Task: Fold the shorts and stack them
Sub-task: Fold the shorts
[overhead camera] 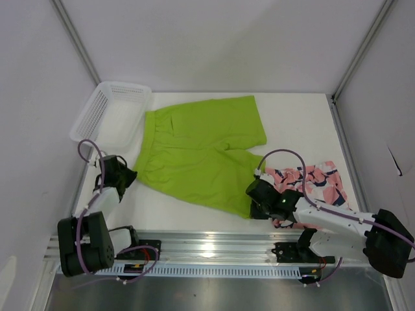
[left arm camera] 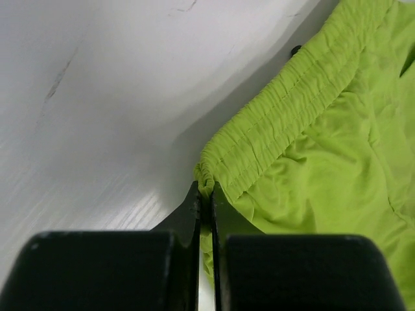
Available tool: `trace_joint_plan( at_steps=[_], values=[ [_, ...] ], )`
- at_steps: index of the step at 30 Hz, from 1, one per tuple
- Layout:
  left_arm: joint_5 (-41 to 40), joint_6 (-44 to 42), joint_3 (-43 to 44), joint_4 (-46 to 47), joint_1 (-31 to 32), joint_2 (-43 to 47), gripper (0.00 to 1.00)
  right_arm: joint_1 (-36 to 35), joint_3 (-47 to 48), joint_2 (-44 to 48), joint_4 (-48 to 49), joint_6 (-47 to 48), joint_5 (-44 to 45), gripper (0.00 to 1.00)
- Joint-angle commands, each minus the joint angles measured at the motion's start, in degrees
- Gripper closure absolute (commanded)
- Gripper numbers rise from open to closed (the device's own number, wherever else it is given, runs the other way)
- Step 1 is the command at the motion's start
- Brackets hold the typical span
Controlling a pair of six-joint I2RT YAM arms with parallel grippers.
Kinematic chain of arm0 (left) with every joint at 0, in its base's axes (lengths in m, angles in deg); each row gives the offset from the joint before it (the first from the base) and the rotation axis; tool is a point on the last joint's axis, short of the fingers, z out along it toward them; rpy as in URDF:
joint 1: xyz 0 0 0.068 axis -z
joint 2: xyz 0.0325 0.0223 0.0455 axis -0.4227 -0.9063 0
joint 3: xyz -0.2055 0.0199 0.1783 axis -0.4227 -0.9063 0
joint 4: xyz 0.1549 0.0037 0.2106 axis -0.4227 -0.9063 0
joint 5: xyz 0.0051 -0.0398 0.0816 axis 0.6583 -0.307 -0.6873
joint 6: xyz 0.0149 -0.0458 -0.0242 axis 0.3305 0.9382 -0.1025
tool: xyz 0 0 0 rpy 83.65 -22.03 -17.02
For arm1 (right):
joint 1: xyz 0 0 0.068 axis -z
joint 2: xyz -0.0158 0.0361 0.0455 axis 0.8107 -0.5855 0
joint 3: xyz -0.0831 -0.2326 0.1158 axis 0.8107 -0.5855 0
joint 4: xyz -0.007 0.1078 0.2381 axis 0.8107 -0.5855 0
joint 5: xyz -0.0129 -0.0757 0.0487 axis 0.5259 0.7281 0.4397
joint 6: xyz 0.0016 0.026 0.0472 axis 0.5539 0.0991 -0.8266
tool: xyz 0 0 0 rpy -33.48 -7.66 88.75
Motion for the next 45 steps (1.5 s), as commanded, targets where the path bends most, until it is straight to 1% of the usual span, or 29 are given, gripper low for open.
trace_joint_plan(
  at_steps=[1,2,3,4,5,6,7,8,10,11,12,15,17,18,19,20,21,22,24,25,27,28,31,32,35,42,45],
  values=[
    [-2.95,-1.94,-1.53,-6.48,0.23,7.17,1.0,-1.61,3.64,4.57,-10.22,-0.72,0.44,1.0],
    [-3.58,-1.94,-2.06,-7.98,0.23,9.02,1.0,-2.23,4.0,5.36,-12.67,-1.34,0.53,1.0],
    [-3.76,-1.77,-2.24,-9.65,0.23,12.95,1.0,-3.02,4.35,6.76,-13.91,-2.04,1.4,1.0],
    [-3.59,-1.59,-2.68,-12.8,0.23,15.08,1.0,-4.42,4.87,7.55,-15.41,-2.74,1.93,1.0],
    [-3.32,-1.33,-3.2,-14.4,0.23,17.1,1.0,-5.13,6.53,8.34,-18.12,-3.97,2.54,1.0],
    [-3.06,-0.98,-3.38,-15.98,0.23,21.38,1.0,-5.74,7.51,9.13,-19.62,-4.59,4.11,1.0],
    [-2.8,-0.63,-3.56,-19.21,0.23,23.52,1.0,-6.36,8.73,10.8,-21.12,-5.12,5.0,1.0],
    [-2.71,-0.1,-3.73,-20.73,0.32,25.36,1.0,-7.32,11.27,11.6,-24.35,-6.08,5.79,1.0],
    [-3.67,1.39,-4.43,-23.8,1.19,30.71,1.0,-8.73,14.0,13.61,-27.36,-7.4,8.33,1.0],
    [-3.93,3.05,-4.87,-23.73,3.54,31.96,1.0,-10.3,16.54,14.23,-30.07,-8.63,9.22,1.0],
    [-4.11,3.85,-5.23,-24.08,4.44,32.76,1.0,-10.84,17.7,14.68,-31.14,-8.99,10.01,1.0],
    [-3.59,5.44,-3.92,-24.7,4.97,32.94,1.0,-11.2,21.82,15.56,-33.0,-7.94,13.17,1.0],
    [-4.98,5.18,-1.99,-25.83,4.97,30.85,1.0,-10.59,23.77,14.86,-32.13,-6.36,15.98,1.0],
    [-5.43,5.09,1.94,-27.58,4.97,29.96,1.0,-8.67,24.73,14.33,-31.6,-5.05,16.34,1.0],
    [-5.69,4.91,3.28,-28.47,4.97,29.08,1.0,-7.34,26.48,13.81,-30.72,-1.9,16.26,1.0],
    [-6.39,5.09,6.08,-29.35,4.97,27.25,1.0,-5.85,27.54,12.41,-28.8,0.04,15.56,1.0],
    [-6.57,5.26,8.63,-30.92,4.89,26.36,1.0,-2.53,28.51,11.79,-27.91,1.63,14.95,1.0],
    [-6.57,5.35,9.79,-31.63,4.97,25.39,1.0,-0.76,30.44,11.17,-26.68,5.12,14.16,1.0],
    [-7.19,6.05,13.65,-34.35,4.97,22.32,1.0,2.93,32.55,9.5,-23.78,8.22,11.17,1.0],
    [-7.36,6.75,16.8,-35.06,4.97,21.26,1.0,6.61,35.09,8.71,-22.12,11.02,9.94,1.0],
    [-7.45,7.37,18.49,-35.68,4.97,18.71,1.0,9.36,38.09,6.17,-21.05,13.32,8.44,1.0],
    [-7.45,8.42,20.85,-35.77,4.89,18.01,1.0,11.63,40.89,5.28,-20.18,15.25,8.26,1.0],
    [-7.71,10.71,23.68,-34.63,4.89,14.84,1.0,15.16,44.51,1.16,-18.33,17.9,5.72,1.0],
    [-7.98,11.15,24.47,-34.45,4.97,13.88,1.0,17.69,46.61,0.01,-17.19,19.12,4.58,1.0],
    [-8.68,12.82,27.63,-34.19,4.89,9.31,1.0,22.18,49.25,-4.29,-14.2,20.63,-1.13,1.0],
    [-9.65,15.98,37.03,-35.07,4.8,-2.91,1.0,29.22,59.0,-15.01,-10.24,23.26,-8.78,1.0],
    [-8.16,17.65,40.28,-34.11,4.71,-8.35,1.0,31.59,62.26,-20.11,-9.62,23.7,-11.68,1.0]
  ],
)
